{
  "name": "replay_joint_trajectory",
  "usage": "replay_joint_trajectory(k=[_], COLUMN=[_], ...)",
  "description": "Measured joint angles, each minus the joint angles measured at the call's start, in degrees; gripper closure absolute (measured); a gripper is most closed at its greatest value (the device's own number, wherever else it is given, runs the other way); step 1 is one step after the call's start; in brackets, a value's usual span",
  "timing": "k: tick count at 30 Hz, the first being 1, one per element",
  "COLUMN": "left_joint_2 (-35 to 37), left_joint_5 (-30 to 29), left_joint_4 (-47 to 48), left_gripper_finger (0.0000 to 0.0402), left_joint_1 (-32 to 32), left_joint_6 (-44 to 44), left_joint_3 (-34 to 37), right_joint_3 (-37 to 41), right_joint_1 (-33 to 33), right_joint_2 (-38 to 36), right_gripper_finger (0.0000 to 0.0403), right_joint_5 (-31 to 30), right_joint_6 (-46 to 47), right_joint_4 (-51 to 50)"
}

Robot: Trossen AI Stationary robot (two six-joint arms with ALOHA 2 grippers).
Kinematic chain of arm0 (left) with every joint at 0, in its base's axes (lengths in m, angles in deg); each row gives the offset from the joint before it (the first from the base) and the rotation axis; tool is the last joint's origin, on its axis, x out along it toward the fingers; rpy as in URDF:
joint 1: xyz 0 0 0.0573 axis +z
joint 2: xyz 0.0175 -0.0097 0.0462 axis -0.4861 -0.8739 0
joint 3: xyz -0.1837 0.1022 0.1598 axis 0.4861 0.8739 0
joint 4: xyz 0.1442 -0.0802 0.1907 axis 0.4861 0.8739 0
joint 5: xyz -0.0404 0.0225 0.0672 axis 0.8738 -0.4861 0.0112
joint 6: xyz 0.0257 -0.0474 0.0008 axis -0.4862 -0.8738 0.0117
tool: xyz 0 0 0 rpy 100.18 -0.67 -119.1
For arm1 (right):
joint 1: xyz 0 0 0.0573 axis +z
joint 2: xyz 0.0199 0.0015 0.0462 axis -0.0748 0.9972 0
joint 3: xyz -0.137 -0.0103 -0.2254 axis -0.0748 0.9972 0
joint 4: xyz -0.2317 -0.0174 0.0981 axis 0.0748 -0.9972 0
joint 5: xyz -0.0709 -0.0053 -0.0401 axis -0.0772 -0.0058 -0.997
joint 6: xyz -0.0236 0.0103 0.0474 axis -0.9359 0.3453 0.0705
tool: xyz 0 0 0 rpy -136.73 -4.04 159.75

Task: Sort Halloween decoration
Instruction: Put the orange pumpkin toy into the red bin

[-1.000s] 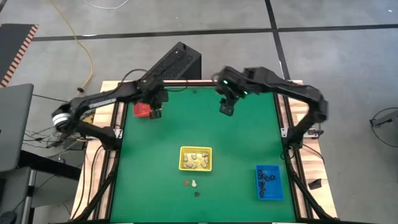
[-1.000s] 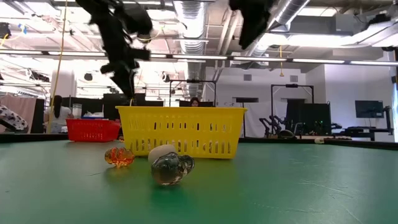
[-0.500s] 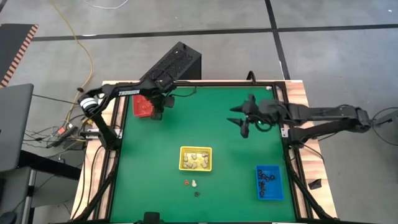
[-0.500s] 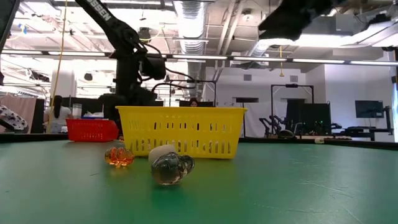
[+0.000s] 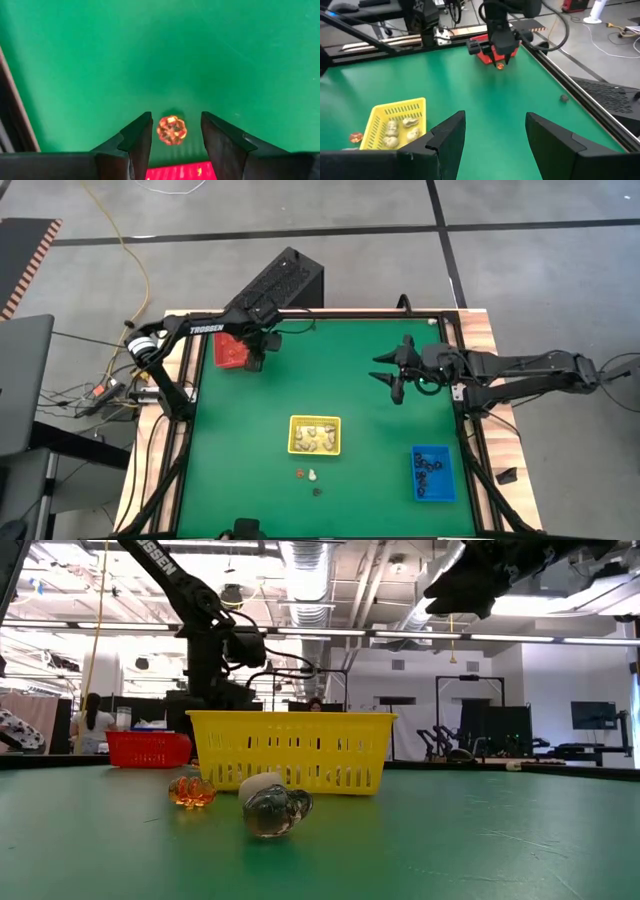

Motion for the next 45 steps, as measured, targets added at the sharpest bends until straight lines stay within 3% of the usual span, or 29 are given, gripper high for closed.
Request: replay_joint_trajectory(k=[11,21,36,45], left_joint_2=[0.0,-6.1,-6.4,-6.6], left_joint_5=[-3.0,-4.7,-1.0,-0.5], left_joint_4=[0.2,0.5,1.7,4.2], left_gripper_finger=[0.0241,0.0242,0.0242,0.0296], left_joint_1=[0.0,0.0,0.5,0.3], left_joint_6=[-2.0,-1.7,-0.4,-1.5], left_joint_3=[1.2,0.7,-0.5,-2.0], right_joint_3=[0.0,0.0,0.0,0.0], right_joint_1=[-0.1,0.3,0.2,0.2], right_joint_2=[0.0,0.3,0.7,0.7], right_gripper_finger=[0.0163,0.0163,0.0163,0.0163], right_joint_5=[0.0,0.0,0.1,0.0], right_joint_6=[0.2,0.2,0.0,0.2], right_joint_4=[0.3,0.6,0.6,0.7])
